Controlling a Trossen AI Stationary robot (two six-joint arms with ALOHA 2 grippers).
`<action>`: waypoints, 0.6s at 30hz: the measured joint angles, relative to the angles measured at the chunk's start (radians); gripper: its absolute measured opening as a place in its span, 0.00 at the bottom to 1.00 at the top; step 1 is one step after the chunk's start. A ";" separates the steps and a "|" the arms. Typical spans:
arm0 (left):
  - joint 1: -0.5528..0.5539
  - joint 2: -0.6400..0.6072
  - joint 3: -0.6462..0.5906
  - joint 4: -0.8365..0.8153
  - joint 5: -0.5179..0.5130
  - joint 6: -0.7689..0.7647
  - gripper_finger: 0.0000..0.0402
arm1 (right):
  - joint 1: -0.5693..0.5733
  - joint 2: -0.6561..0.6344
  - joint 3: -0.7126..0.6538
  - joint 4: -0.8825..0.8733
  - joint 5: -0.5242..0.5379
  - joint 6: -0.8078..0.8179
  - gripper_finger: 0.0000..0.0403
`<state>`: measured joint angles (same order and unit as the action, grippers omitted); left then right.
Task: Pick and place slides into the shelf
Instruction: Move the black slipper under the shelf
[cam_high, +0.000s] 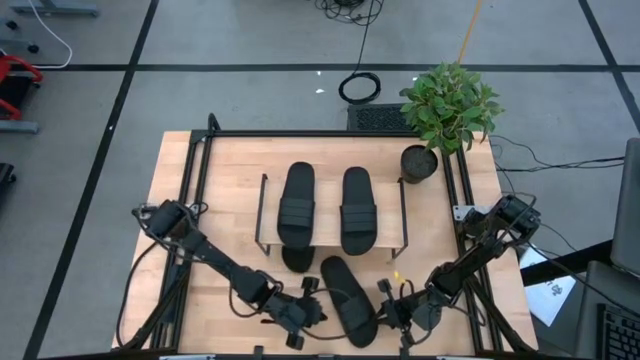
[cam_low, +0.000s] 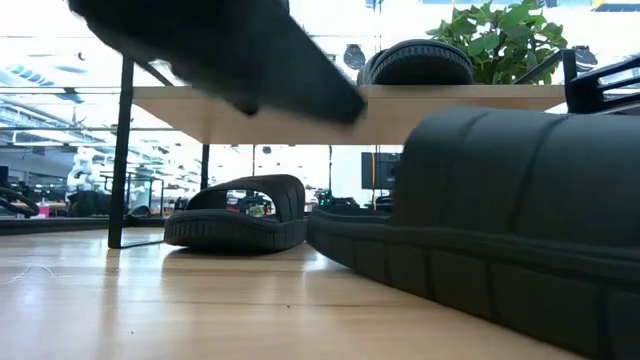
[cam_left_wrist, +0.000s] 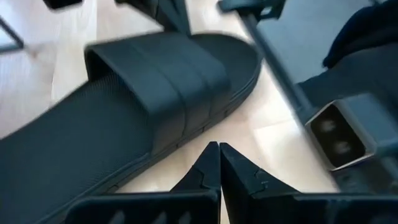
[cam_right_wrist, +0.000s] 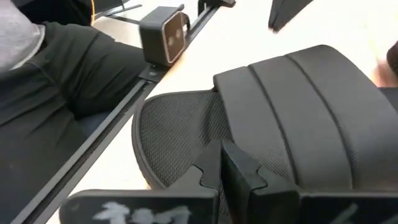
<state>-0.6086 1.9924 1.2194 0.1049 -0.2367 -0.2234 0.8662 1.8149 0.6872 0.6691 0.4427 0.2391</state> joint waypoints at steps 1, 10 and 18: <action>0.004 0.006 0.000 -0.003 0.000 0.000 0.00 | -0.004 0.000 0.000 0.000 -0.002 0.001 0.00; 0.067 0.064 -0.001 0.008 0.005 -0.039 0.00 | -0.007 0.000 0.000 0.052 -0.029 -0.020 0.00; 0.133 0.101 -0.001 0.043 0.008 -0.027 0.00 | 0.052 0.000 0.000 0.023 -0.051 0.009 0.00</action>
<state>-0.4760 2.0937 1.2186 0.1478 -0.2285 -0.2509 0.9184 1.8145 0.6872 0.6924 0.3916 0.2483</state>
